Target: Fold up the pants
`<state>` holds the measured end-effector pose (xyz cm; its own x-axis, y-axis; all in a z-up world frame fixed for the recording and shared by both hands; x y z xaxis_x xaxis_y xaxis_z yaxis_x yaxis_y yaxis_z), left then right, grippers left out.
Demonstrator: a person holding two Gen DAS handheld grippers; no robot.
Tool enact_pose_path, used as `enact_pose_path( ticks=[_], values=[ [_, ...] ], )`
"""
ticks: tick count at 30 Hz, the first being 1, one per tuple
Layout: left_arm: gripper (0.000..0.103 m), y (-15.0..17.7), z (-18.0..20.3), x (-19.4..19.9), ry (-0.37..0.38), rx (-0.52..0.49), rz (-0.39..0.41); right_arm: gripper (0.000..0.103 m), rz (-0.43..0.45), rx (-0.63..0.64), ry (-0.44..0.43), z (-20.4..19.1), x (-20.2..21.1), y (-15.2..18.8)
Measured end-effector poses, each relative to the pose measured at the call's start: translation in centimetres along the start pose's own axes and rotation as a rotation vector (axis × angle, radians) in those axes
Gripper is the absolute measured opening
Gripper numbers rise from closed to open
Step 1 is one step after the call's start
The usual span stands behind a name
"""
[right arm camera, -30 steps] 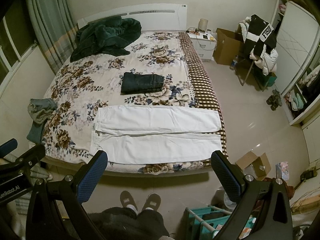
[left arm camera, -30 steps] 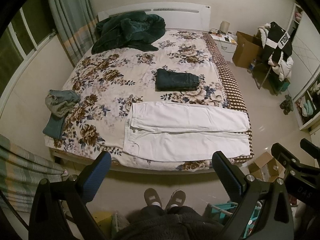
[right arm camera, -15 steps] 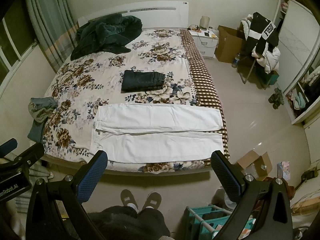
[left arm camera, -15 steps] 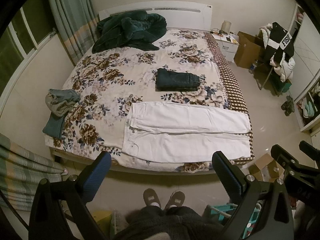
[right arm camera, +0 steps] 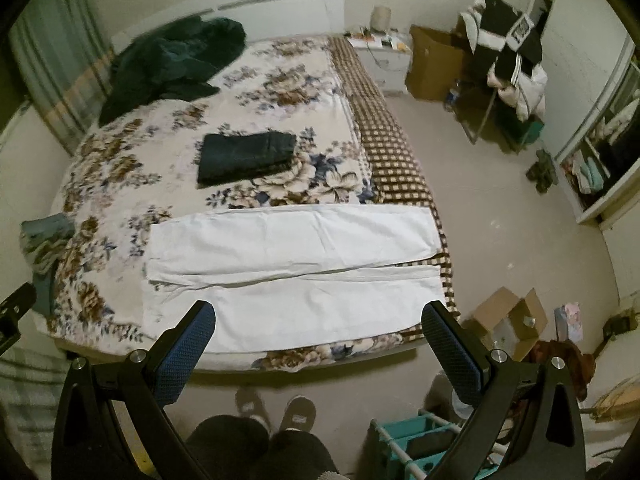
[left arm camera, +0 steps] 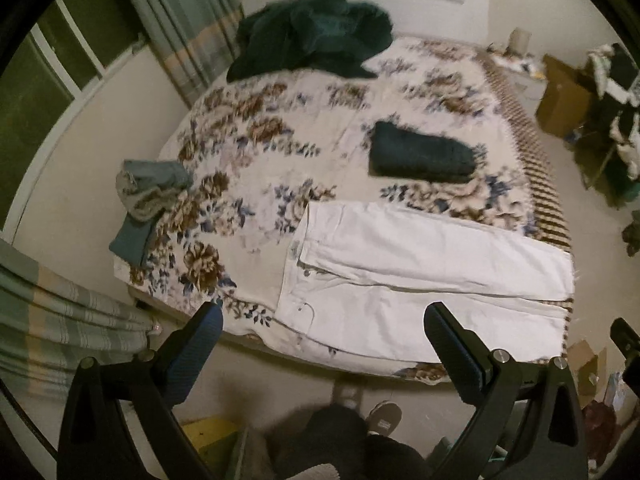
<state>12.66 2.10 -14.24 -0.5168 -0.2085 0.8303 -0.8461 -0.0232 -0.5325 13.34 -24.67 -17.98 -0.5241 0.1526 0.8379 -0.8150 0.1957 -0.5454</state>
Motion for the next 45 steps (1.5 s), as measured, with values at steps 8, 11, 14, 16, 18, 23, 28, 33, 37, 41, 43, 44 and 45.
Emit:
enact_pose_path(
  ticks=[8, 11, 14, 16, 18, 23, 28, 33, 37, 41, 43, 44, 45],
  values=[
    [0.103, -4.9, 0.8, -16.8, -0.054, 0.049, -0.218, 0.103, -0.191, -0.176, 0.007, 0.8, -19.1, -3.5],
    [0.103, -6.6, 0.8, -24.5, -0.053, 0.118, -0.328, 0.103, -0.285, -0.294, 0.009, 1.3, -28.2, -4.7],
    [0.103, -7.9, 0.9, -32.6, -0.049, 0.202, -0.440, 0.103, -0.369, -0.409, 0.032, 2.4, -37.2, -5.5],
    [0.103, -8.4, 1.1, -37.0, -0.045, 0.254, -0.496, 0.103, -0.417, -0.474, 0.057, 3.3, -42.6, -5.6],
    [0.103, -8.7, 0.6, -42.3, -0.054, 0.328, -0.567, 0.103, -0.453, -0.546, 0.076, 4.6, -48.1, -5.8],
    [0.103, -8.6, -0.7, -51.4, -0.074, 0.456, -0.685, 0.103, -0.529, -0.695, 0.135, 8.2, -56.5, -4.3],
    [0.103, -7.9, -1.1, -56.3, -0.086, 0.553, -0.756, 0.103, -0.571, -0.811, 0.177, 11.8, -62.4, -2.6],
    [0.103, -6.4, -0.1, -59.1, -0.115, 0.549, -0.824, 0.103, -0.598, -0.899, 0.187, 13.1, -67.0, -2.1],
    [0.067, -6.5, 0.0, -58.7, -0.146, 0.529, -0.776, 0.100, -0.616, -0.926, 0.191, 13.1, -69.6, -2.1],
    [0.026, -6.9, -1.1, -56.3, -0.137, 0.527, -0.674, 0.071, -0.614, -0.931, 0.194, 13.0, -70.5, -2.1],
    [0.017, -7.0, -1.5, -54.2, -0.099, 0.538, -0.615, 0.028, -0.584, -0.900, 0.199, 13.3, -69.9, -2.6],
    [0.015, -7.1, -1.8, -53.3, -0.085, 0.540, -0.594, 0.017, -0.568, -0.900, 0.186, 13.3, -69.5, -2.8],
    [0.014, -7.3, -1.9, -51.8, -0.068, 0.534, -0.557, 0.009, -0.554, -0.902, 0.175, 13.2, -68.6, -2.8]
  ],
)
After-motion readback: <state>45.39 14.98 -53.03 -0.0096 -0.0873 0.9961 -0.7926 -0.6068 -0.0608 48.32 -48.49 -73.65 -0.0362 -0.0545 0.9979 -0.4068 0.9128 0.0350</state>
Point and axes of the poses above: each gripper's, at about its wrist camera, not at the fingertips, and x roughly against the way its jaws point, z to its right, y to its underside, the point moved 3 cm from there along -x, roughly the way its jaws point, and after that the axes turned 9 degrees about z, right-handed, at the moved point
